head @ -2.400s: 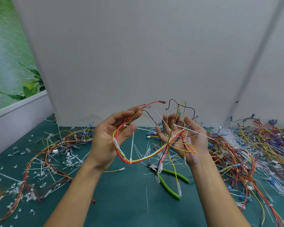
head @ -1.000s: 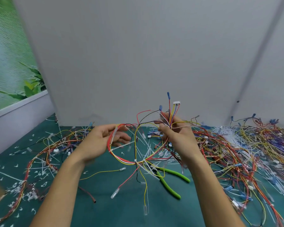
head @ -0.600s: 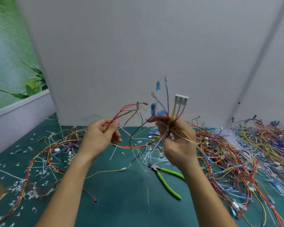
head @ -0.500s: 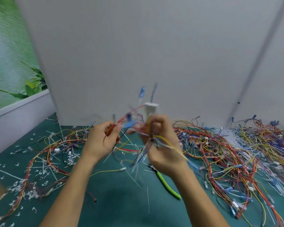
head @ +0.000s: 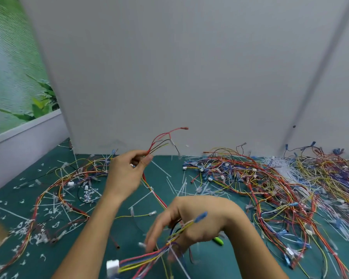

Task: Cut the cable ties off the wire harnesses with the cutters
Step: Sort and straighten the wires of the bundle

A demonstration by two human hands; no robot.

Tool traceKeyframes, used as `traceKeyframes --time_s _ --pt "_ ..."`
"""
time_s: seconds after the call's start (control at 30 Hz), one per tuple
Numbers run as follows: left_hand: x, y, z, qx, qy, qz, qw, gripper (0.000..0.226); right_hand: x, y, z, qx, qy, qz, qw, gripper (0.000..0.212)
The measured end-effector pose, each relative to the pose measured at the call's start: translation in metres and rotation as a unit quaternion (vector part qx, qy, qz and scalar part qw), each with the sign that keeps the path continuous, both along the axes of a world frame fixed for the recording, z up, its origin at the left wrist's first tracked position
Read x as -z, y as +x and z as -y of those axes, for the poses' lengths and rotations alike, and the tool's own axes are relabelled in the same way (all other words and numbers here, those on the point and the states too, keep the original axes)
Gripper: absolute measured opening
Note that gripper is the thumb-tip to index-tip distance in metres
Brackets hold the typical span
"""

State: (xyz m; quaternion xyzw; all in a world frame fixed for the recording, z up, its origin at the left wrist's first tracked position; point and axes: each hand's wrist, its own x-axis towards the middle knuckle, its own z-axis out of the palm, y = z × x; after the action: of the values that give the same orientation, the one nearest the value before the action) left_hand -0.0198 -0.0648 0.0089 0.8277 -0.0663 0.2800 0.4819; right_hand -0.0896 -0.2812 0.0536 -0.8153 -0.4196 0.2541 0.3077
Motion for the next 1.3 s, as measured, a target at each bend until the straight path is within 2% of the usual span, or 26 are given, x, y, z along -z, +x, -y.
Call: traceKeyframes --time_s 0.1,0.27,0.33,0.4,0.53,0.6,0.63,0.7,0.8,0.93,1.07,1.2,1.3 --pt "0.003 0.000 0.007 0.017 -0.052 -0.005 0.999 0.003 -0.003 0.004 0.008 0.007 -0.044 0.038 0.998 0.048" --pt "0.001 -0.002 0.011 0.039 -0.151 -0.056 0.986 0.014 -0.006 0.006 0.016 0.125 -0.064 0.072 0.988 0.060" --pt "0.003 0.000 0.013 0.058 -0.184 -0.072 0.979 0.018 -0.010 0.006 0.022 0.123 -0.091 0.077 0.985 0.064" --pt "0.002 0.000 0.015 0.084 -0.221 -0.086 0.968 0.022 -0.013 0.008 0.030 0.081 -0.092 0.035 0.992 0.064" --pt "-0.002 -0.003 0.019 0.140 -0.275 -0.108 0.945 0.028 -0.011 0.009 0.044 0.015 0.031 -0.113 0.993 0.057" --pt "-0.003 -0.006 0.021 0.170 -0.285 -0.119 0.936 0.028 -0.009 0.013 0.046 0.046 0.109 -0.148 0.982 0.045" --pt "-0.004 -0.008 0.023 0.183 -0.286 -0.123 0.932 0.027 -0.008 0.014 0.045 0.086 0.148 -0.144 0.975 0.039" --pt "-0.005 -0.009 0.027 0.204 -0.285 -0.127 0.928 0.024 -0.004 0.019 0.037 0.190 0.203 -0.075 0.958 0.029" --pt "-0.005 -0.012 0.035 0.222 -0.272 -0.128 0.927 0.020 0.003 0.024 0.019 0.282 0.243 0.007 0.928 0.028" --pt "-0.005 -0.016 0.042 0.246 -0.256 -0.137 0.924 0.026 0.012 0.029 0.006 0.301 0.287 0.032 0.909 0.033" --pt "-0.007 -0.018 0.045 0.252 -0.278 -0.144 0.916 0.030 0.021 0.036 0.005 0.319 0.304 0.031 0.897 0.035" --pt "-0.008 -0.020 0.048 0.299 -0.308 -0.199 0.881 0.022 0.029 0.043 0.006 0.302 0.314 0.009 0.900 0.034" --pt "-0.009 -0.022 0.046 0.345 -0.319 -0.238 0.850 0.031 0.030 0.046 0.008 0.286 0.331 -0.007 0.899 0.035"
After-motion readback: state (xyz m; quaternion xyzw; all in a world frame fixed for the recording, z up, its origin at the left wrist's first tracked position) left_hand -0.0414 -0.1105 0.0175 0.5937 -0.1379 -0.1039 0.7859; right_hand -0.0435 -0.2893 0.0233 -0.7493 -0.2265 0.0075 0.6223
